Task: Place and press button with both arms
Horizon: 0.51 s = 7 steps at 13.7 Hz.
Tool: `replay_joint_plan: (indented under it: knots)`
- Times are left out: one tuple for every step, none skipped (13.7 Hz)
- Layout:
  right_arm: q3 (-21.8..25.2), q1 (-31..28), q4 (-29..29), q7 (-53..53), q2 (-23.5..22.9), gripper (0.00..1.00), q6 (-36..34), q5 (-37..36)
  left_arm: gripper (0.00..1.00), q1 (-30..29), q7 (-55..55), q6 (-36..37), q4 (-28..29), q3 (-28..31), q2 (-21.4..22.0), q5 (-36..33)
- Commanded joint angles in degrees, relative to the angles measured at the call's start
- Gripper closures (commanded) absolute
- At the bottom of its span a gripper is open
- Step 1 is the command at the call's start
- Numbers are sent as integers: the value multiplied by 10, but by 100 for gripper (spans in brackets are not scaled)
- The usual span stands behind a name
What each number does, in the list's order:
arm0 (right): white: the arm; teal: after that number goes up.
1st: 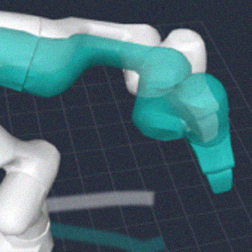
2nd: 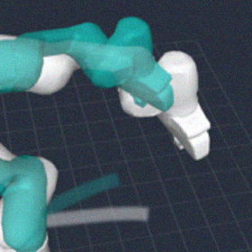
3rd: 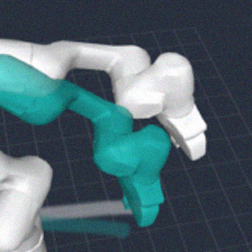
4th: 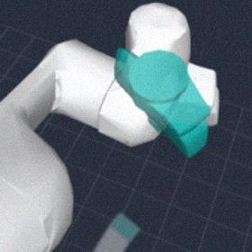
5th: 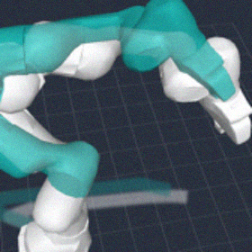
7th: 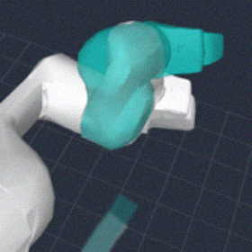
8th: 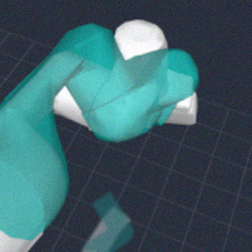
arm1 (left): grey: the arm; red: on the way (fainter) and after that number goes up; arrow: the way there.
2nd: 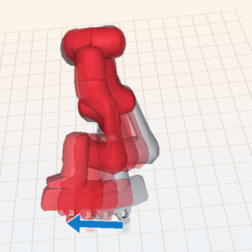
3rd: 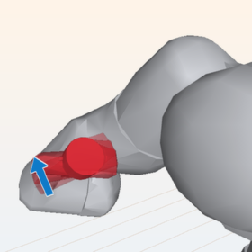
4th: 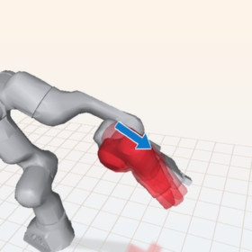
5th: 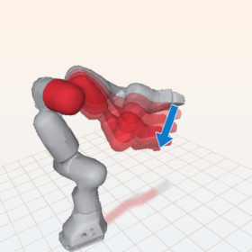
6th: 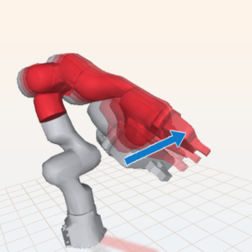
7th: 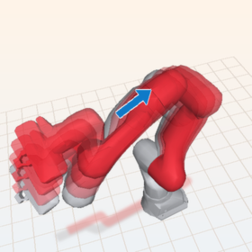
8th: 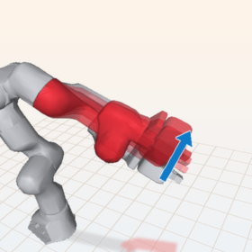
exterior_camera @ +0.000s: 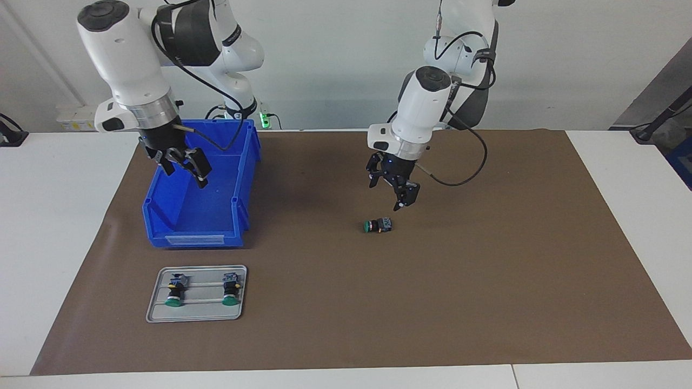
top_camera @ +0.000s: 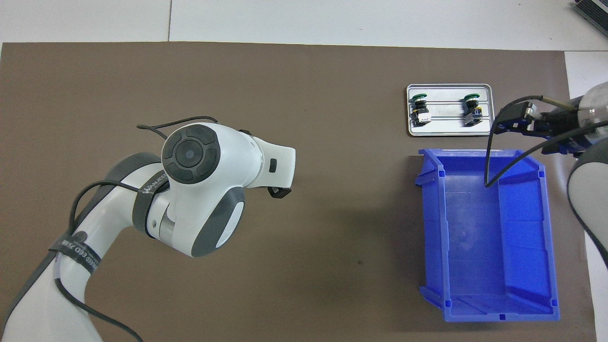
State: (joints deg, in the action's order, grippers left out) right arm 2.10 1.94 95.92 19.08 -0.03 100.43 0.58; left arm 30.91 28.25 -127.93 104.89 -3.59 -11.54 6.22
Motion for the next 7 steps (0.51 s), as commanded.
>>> replay_joint_plan:
  knots:
    - [-3,-11,-34,-79,5,0,-58,0,0,13,11,48,-65,10,-51,-38]
    - [-1,-11,-42,-87,6,0,-73,-6,0,19,11,49,-72,10,-66,-49]
    - [3,-11,-52,-105,8,0,-85,-19,0,31,11,47,-78,11,-85,-58]
    - [2,-10,-62,-117,8,0,-100,-26,0,34,14,44,-83,10,-97,-73]
    - [-1,-9,-54,-116,16,0,-113,-23,0,33,17,44,-80,10,-102,-87]
    - [-1,-4,-32,-115,28,0,-107,-23,0,32,31,43,-79,10,-109,-89]
    - [-1,-4,-29,-118,29,0,-108,-23,0,33,52,40,-76,9,-109,-86]
